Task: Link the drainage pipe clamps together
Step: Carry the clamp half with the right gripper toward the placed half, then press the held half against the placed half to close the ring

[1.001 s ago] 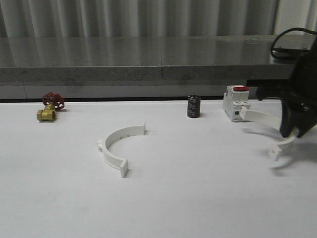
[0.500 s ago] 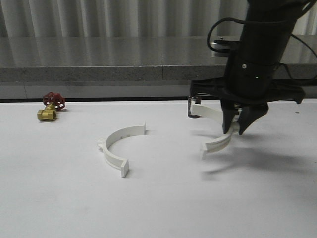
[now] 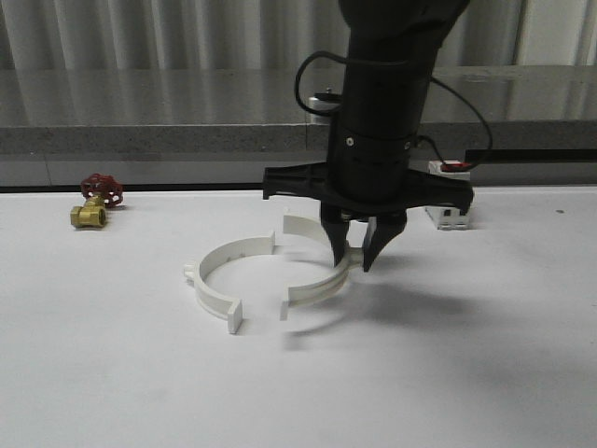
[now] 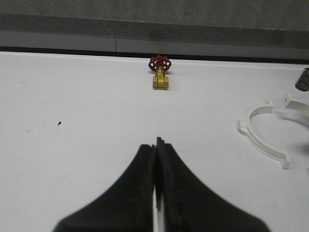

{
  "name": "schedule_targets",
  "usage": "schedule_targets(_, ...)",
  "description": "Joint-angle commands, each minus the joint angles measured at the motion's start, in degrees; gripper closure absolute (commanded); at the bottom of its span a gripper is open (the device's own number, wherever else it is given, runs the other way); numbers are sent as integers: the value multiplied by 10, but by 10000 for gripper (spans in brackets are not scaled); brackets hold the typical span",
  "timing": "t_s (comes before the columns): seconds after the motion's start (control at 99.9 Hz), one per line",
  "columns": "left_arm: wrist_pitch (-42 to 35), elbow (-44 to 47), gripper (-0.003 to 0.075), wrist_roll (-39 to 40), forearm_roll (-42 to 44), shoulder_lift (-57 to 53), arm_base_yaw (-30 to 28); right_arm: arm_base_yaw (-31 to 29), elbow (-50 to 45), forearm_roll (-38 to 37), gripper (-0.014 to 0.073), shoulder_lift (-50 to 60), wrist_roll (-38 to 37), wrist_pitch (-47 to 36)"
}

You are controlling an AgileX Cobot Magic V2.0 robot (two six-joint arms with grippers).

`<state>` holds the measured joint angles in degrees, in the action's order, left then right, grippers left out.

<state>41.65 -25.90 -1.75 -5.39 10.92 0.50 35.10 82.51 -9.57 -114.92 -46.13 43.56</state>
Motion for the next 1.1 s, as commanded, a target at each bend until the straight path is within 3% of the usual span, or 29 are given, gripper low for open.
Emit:
schedule_targets(0.0,-39,-14,741,2,-7,6,-1,8,32,-14,494,18,-17,-5)
schedule_targets(0.45,-39,-14,741,2,-7,6,-1,14,47,-36,494,3,-80,0)
schedule_targets(1.091,-39,-14,741,2,-7,6,-1,14,47,-24,494,-5,-89,-1)
